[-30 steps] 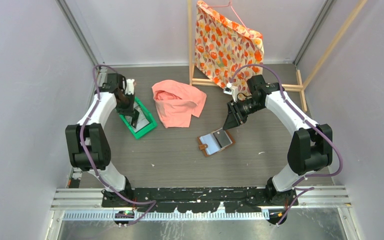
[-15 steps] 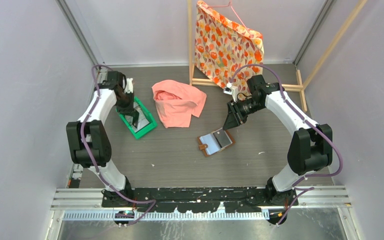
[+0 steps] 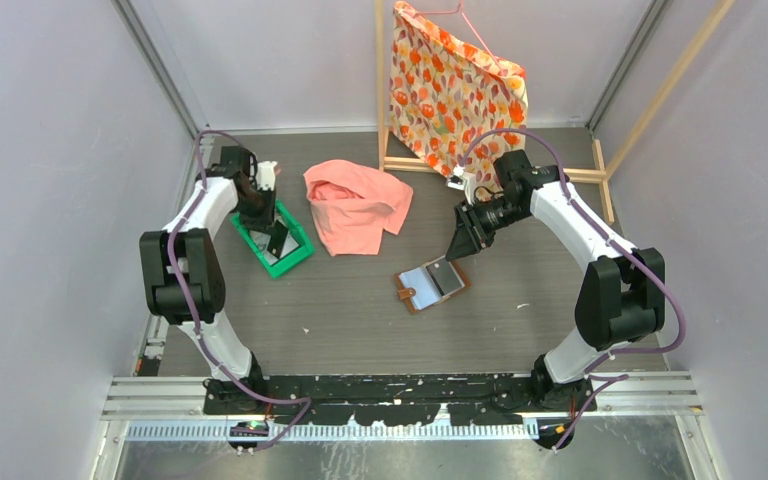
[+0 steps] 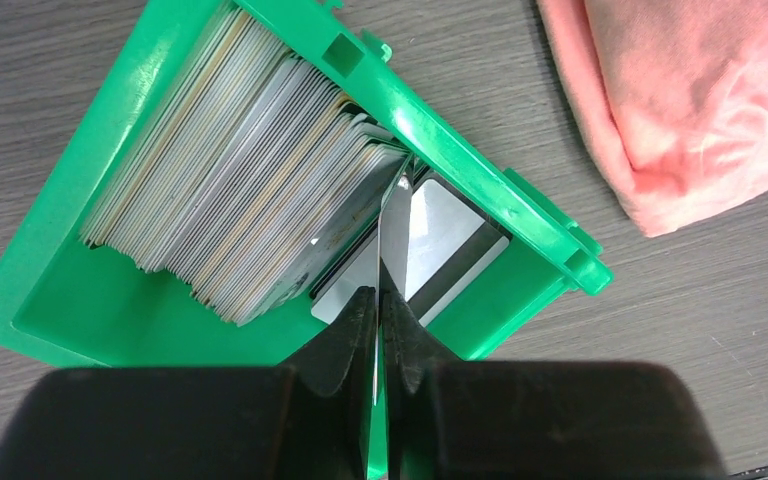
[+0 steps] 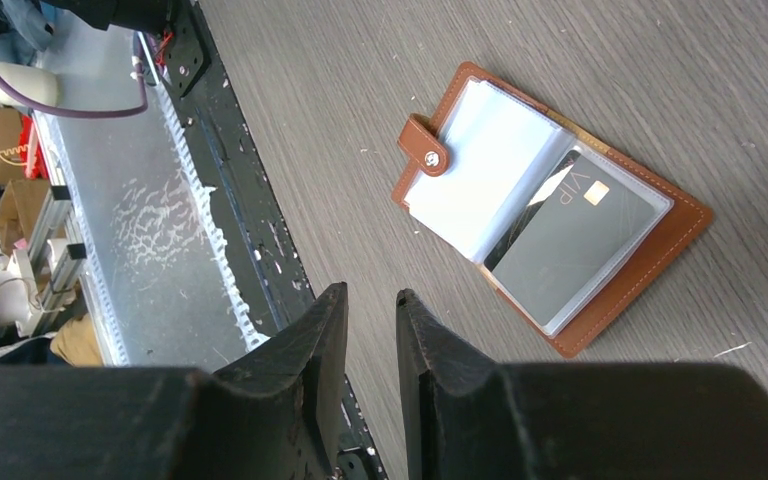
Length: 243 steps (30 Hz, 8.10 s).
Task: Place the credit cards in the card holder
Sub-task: Pick up the credit card from the storage box, then place the credit card in the storage box.
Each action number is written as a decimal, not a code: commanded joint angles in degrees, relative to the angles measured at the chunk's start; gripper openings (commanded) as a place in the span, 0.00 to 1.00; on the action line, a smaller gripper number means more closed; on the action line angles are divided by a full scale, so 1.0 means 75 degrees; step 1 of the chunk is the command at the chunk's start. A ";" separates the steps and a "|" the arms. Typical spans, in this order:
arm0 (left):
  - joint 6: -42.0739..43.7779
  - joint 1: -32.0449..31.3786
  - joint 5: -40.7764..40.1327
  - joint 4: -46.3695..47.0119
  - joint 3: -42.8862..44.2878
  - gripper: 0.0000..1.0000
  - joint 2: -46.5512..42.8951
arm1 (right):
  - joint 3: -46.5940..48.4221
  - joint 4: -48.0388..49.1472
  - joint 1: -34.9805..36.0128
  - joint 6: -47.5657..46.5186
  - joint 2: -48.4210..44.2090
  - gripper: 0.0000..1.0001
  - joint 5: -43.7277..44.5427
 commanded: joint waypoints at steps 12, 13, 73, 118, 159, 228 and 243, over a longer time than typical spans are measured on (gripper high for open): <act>0.0094 0.0027 -0.0075 0.0319 0.0034 0.07 -0.0126 | 0.0110 -0.0104 -0.0027 -0.0191 -0.0036 0.30 -0.0226; 0.0094 0.0027 -0.0068 0.0310 0.0033 0.05 -0.0112 | 0.0109 -0.0110 -0.0022 -0.0194 -0.0034 0.30 -0.0226; 0.3127 -0.1087 -0.3635 0.3676 -0.1777 0.29 -0.0597 | 0.0141 -0.0236 -0.0027 -0.0315 -0.0048 0.30 -0.0320; 0.0292 -0.0470 -0.2892 0.0936 0.0030 0.00 -0.1836 | 0.0126 -0.0261 -0.0023 -0.0340 -0.0035 0.30 -0.0355; -0.7936 -0.4964 0.2538 1.1170 -0.5299 0.00 -0.3536 | -0.1173 0.3441 -0.0540 0.3824 -0.0965 0.44 -0.2712; -0.5976 -0.2887 0.5979 0.7360 -0.4225 0.00 -0.4122 | -0.0479 0.0952 -0.0447 0.1163 -0.0961 0.41 -0.2458; 0.0471 -0.1044 -0.1783 -0.0479 -0.0743 0.00 -0.2759 | -0.0157 0.0390 -0.0445 0.0648 -0.0338 0.41 -0.1754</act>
